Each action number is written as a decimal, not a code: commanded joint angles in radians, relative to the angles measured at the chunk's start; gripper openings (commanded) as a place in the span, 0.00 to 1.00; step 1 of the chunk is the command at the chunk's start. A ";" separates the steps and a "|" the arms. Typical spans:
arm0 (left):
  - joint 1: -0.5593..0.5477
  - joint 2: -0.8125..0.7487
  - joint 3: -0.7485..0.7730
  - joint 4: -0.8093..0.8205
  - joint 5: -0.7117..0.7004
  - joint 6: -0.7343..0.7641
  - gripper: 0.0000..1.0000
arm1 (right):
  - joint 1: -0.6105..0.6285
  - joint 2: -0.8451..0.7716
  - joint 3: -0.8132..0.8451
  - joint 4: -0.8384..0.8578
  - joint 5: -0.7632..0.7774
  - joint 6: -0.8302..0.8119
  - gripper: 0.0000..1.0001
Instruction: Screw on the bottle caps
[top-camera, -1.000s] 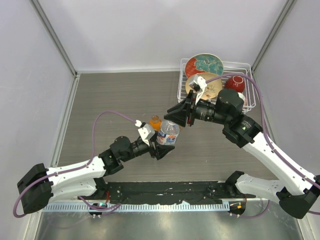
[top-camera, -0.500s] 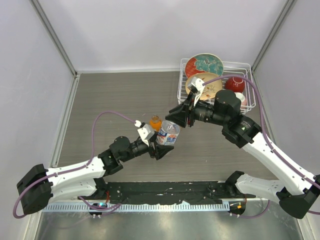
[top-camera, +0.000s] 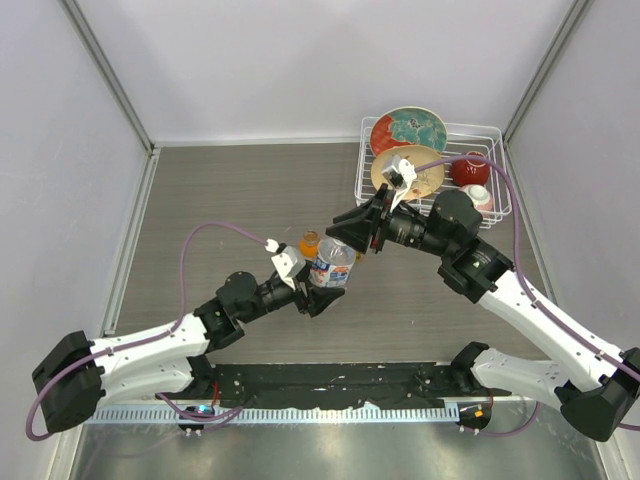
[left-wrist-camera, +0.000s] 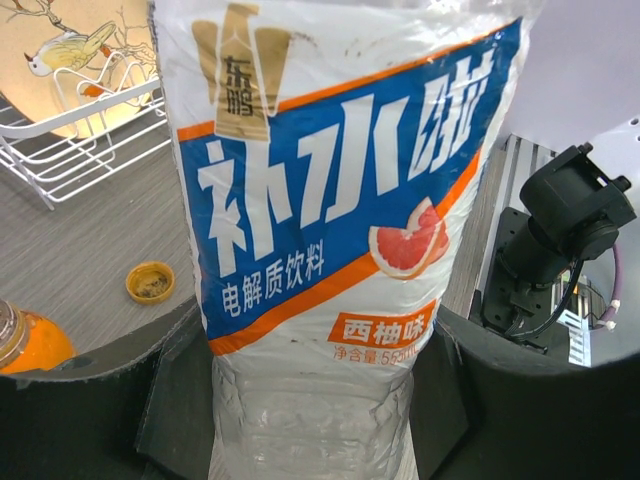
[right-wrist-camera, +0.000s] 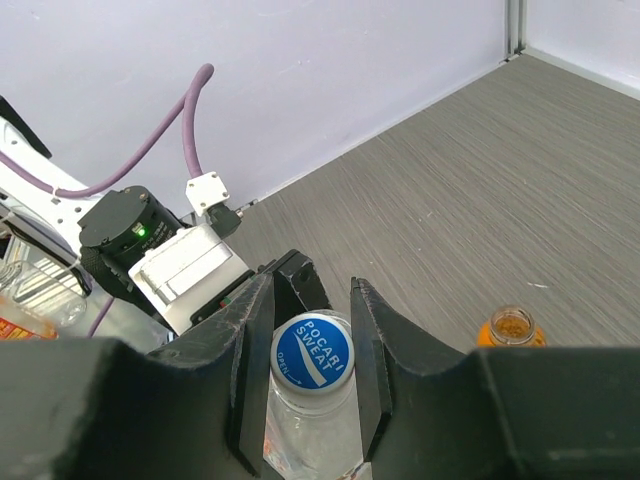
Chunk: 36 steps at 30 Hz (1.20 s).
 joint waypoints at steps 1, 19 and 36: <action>0.014 -0.035 0.032 0.140 -0.032 -0.017 0.00 | 0.018 0.004 -0.017 0.006 -0.017 0.038 0.01; 0.091 0.014 0.101 0.132 -0.173 -0.031 0.00 | 0.167 -0.019 -0.098 0.046 0.391 0.016 0.01; 0.112 0.103 0.190 0.086 -0.300 0.014 0.00 | 0.324 0.045 -0.075 0.052 0.753 -0.011 0.01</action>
